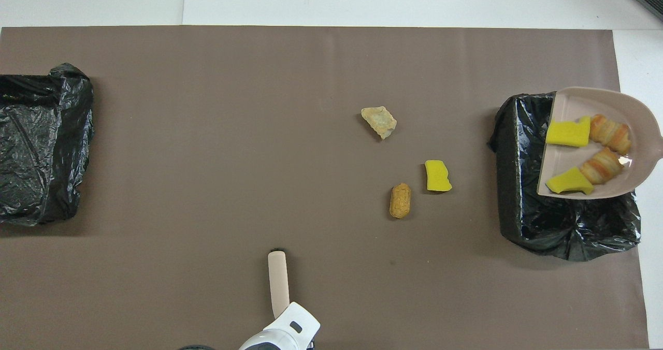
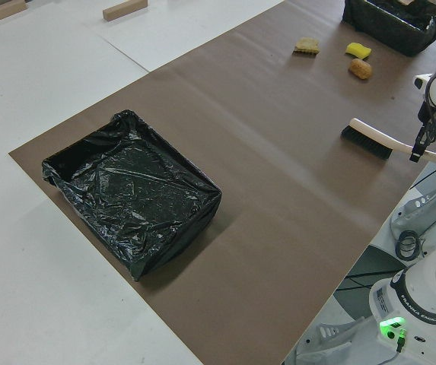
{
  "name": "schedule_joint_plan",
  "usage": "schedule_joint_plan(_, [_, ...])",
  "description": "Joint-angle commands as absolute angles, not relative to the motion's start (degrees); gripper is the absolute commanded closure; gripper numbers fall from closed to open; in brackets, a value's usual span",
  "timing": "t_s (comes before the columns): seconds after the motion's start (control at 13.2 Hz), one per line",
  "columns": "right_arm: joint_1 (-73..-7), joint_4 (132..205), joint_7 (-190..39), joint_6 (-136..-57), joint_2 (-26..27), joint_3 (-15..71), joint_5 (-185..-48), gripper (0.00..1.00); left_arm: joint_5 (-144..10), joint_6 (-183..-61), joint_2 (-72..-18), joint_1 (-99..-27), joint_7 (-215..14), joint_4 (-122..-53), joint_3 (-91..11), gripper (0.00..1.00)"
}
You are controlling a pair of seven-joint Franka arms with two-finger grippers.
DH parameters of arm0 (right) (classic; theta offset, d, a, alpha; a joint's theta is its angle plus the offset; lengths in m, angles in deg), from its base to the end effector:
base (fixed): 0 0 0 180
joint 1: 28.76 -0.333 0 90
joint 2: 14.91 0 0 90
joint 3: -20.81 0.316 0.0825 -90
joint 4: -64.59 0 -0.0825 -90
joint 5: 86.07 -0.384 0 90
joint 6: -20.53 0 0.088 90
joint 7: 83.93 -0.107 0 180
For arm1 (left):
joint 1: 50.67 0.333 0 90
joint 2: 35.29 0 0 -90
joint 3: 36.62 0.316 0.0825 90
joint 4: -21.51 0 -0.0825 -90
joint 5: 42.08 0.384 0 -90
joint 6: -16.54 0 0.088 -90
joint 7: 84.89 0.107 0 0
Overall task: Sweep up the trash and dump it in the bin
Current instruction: 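Tip the dustpan into the bin with the right gripper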
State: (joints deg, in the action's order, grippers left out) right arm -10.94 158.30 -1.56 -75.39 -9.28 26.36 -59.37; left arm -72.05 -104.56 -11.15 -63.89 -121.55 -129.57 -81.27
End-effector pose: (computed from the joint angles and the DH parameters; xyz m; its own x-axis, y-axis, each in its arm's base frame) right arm 0.5652 -0.1701 0.5565 0.2496 0.8625 -0.4403 0.9590 -0.2833 -0.0112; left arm 0.2009 -0.3301 0.3297 0.9792 0.0211 -0.2016 0.0159 -0.9995 -0.0270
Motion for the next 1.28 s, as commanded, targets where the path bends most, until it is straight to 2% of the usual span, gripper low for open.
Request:
schedule_joint_plan(0.0, [-11.5, 166.7, -5.6, -77.6, -13.0, 26.8, -51.2, 1.0, -73.7, -105.0, -11.5, -62.5, -115.8, -130.4, -80.7, 0.76])
schedule_joint_plan(0.15, [-11.3, 167.5, -6.1, -77.6, -12.1, 26.7, -49.3, 1.0, -73.8, -104.5, -12.9, -61.0, -112.3, -129.8, -80.7, 0.64])
schedule_joint_plan(0.3, [-11.3, 166.7, -5.4, -76.0, -12.0, 26.6, -47.6, 1.0, -73.8, -102.7, -13.4, -59.2, -109.4, -129.1, -80.7, 0.6])
schedule_joint_plan(0.38, [-10.6, 165.6, -3.4, -75.2, -12.3, 26.6, -46.8, 1.0, -73.8, -102.7, -13.5, -58.9, -108.0, -129.1, -80.6, 0.49])
schedule_joint_plan(0.45, [-10.1, 164.0, -0.1, -74.9, -12.6, 26.3, -46.6, 1.0, -73.8, -102.6, -13.8, -58.9, -107.7, -129.1, -80.5, 0.31])
schedule_joint_plan(0.53, [-9.3, 162.3, 3.5, -74.5, -12.8, 25.9, -46.6, 1.0, -73.8, -102.3, -14.0, -58.8, -107.7, -128.2, -80.5, 0.08])
schedule_joint_plan(0.6, [-8.9, 160.0, 5.6, -73.0, -13.0, 25.8, -46.7, 1.0, -73.8, -102.2, -15.2, -58.7, -107.7, -126.9, -80.3, 0.0])
schedule_joint_plan(0.83, [-8.9, 158.7, 5.1, -72.3, -13.9, 26.0, -48.1, 1.0, -72.5, -101.2, -18.1, -55.9, -107.9, -118.5, -78.5, 0.0])
schedule_joint_plan(1.21, [-10.5, 160.6, -12.0, -71.7, -14.9, 27.0, -64.6, 1.0, -52.1, -95.0, -20.7, -56.3, -102.5, -104.6, -63.2, 0.0])
